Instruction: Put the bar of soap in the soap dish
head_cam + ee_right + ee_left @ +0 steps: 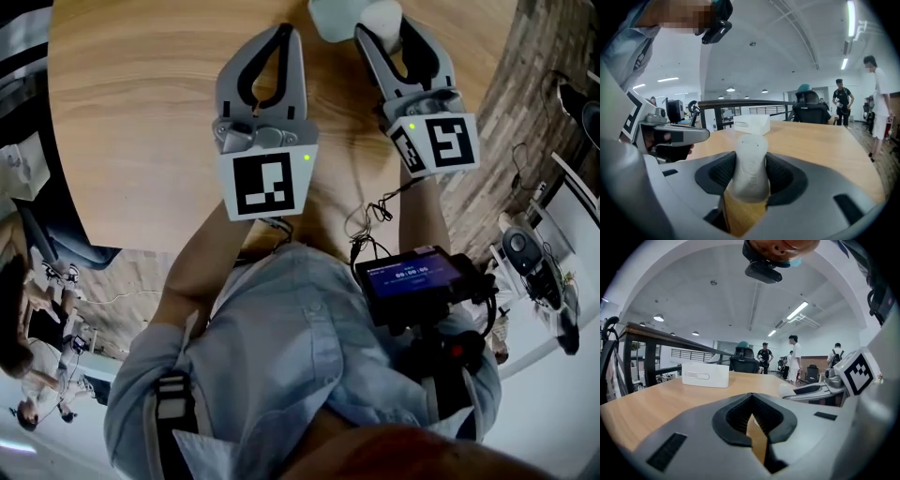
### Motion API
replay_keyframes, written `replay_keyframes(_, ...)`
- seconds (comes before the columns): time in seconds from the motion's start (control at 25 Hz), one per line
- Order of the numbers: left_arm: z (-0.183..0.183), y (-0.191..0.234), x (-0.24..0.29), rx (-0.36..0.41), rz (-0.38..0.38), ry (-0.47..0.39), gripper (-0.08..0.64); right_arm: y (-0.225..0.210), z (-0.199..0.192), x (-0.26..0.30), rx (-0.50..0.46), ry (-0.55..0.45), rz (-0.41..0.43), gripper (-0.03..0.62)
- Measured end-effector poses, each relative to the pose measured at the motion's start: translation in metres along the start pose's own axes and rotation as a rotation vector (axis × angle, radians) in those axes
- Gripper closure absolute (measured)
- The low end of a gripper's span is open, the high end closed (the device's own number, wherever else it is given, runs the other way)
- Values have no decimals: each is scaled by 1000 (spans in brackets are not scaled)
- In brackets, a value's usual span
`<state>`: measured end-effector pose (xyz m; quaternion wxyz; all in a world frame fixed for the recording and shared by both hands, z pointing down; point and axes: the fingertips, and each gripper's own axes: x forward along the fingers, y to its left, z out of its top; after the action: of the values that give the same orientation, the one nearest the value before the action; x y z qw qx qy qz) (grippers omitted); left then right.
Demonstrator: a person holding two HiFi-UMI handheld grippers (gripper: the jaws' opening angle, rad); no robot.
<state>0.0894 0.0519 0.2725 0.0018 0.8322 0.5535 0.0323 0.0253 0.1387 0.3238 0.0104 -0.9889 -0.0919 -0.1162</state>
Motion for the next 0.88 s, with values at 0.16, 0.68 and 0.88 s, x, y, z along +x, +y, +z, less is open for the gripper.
replay_keyframes(0.16,27,-20,-26,-7,-2,7,554,10,18,-29,-43,41,21,385)
replay_keyframes(0.68,22,-16,-28,-32,17,27,554,26,32,-15,-265,123,155,385)
replay_keyframes(0.88,21,-14,-28,-32,23,31,554,30,26,-17,-374,162,253,382)
